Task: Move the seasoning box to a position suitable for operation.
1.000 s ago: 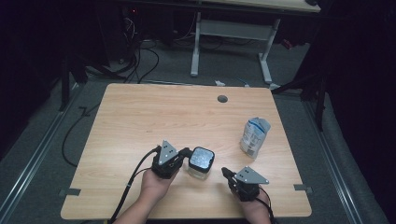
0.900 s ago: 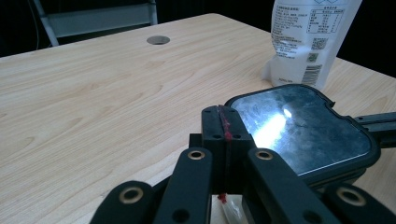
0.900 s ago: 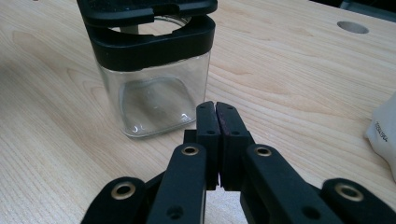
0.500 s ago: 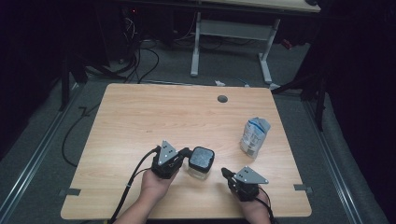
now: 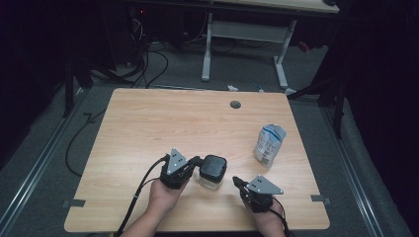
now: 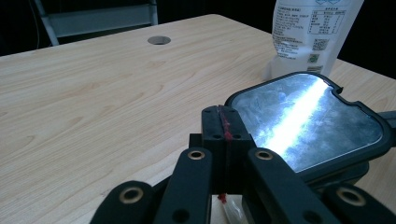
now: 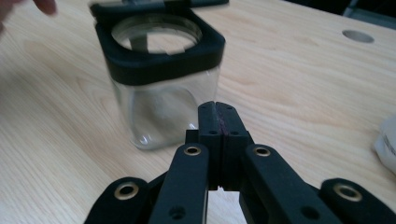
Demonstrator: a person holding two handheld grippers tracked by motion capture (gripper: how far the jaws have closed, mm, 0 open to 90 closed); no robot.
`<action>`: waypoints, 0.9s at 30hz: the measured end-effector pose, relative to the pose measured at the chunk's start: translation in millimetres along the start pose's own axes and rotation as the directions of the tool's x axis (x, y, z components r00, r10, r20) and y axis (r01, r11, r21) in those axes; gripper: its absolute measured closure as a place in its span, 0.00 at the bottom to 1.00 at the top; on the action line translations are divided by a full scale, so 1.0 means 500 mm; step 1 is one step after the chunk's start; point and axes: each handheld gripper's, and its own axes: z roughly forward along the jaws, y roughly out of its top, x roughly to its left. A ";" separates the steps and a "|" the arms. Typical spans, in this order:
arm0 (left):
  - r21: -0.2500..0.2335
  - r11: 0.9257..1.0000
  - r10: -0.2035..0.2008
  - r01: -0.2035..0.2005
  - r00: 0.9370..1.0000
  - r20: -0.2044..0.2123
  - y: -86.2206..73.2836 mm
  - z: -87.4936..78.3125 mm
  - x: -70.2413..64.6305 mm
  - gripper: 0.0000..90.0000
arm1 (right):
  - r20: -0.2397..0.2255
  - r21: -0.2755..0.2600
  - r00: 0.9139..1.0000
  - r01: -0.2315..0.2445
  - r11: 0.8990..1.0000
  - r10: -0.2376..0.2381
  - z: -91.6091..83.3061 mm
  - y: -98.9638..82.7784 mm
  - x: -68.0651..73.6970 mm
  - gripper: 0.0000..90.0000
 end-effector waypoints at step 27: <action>0.007 1.000 0.000 0.000 1.000 -0.008 -0.004 0.000 0.003 1.00 | -0.002 -0.030 0.999 0.045 0.999 -0.045 0.012 0.064 0.008 1.00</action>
